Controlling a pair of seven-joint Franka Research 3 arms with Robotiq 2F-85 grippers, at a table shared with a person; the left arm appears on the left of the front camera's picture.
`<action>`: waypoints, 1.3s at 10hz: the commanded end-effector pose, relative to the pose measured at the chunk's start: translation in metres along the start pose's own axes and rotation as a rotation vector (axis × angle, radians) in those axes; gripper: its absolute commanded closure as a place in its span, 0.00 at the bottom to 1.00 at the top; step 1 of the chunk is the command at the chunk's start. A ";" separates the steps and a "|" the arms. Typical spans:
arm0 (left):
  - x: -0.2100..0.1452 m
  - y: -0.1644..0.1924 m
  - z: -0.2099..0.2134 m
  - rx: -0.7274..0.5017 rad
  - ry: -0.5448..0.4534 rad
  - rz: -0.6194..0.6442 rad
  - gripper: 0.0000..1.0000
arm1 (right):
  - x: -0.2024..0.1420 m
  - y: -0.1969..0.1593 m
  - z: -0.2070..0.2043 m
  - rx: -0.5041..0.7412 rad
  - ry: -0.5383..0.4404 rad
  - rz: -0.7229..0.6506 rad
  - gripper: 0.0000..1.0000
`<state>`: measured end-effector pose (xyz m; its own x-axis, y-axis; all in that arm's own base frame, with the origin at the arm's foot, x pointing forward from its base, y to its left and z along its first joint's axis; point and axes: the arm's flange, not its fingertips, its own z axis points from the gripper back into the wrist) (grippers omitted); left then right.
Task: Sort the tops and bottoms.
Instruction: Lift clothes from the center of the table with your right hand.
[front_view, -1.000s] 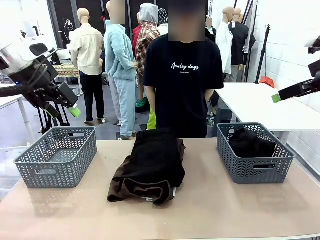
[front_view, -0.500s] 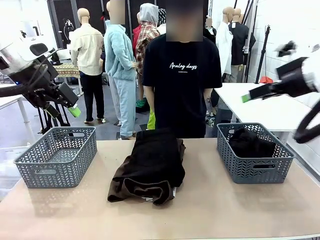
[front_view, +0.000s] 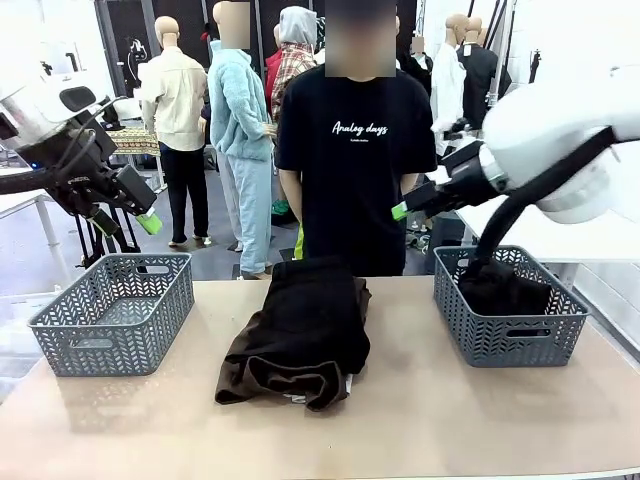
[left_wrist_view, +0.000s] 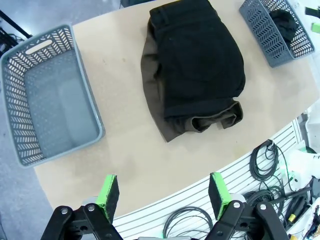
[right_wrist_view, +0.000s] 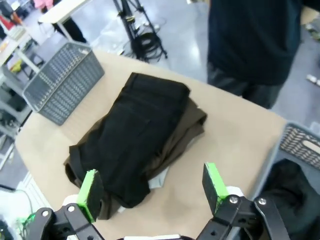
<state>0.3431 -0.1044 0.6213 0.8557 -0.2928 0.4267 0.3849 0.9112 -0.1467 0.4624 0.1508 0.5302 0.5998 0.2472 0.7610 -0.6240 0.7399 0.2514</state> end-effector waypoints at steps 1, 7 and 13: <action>-0.001 0.001 0.002 0.000 -0.002 -0.001 0.07 | 0.006 -0.015 -0.036 0.057 0.053 0.041 0.00; -0.001 0.001 0.002 0.000 -0.002 -0.001 0.07 | 0.003 -0.001 -0.023 0.025 0.053 0.023 0.00; -0.001 0.001 0.002 0.000 -0.002 -0.001 0.07 | 0.077 0.092 -0.145 0.007 0.374 0.085 0.00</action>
<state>0.3428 -0.1048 0.6218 0.8550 -0.2935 0.4276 0.3856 0.9111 -0.1457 0.5076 0.3278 0.5078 0.6490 0.5014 0.5722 -0.7003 0.6877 0.1917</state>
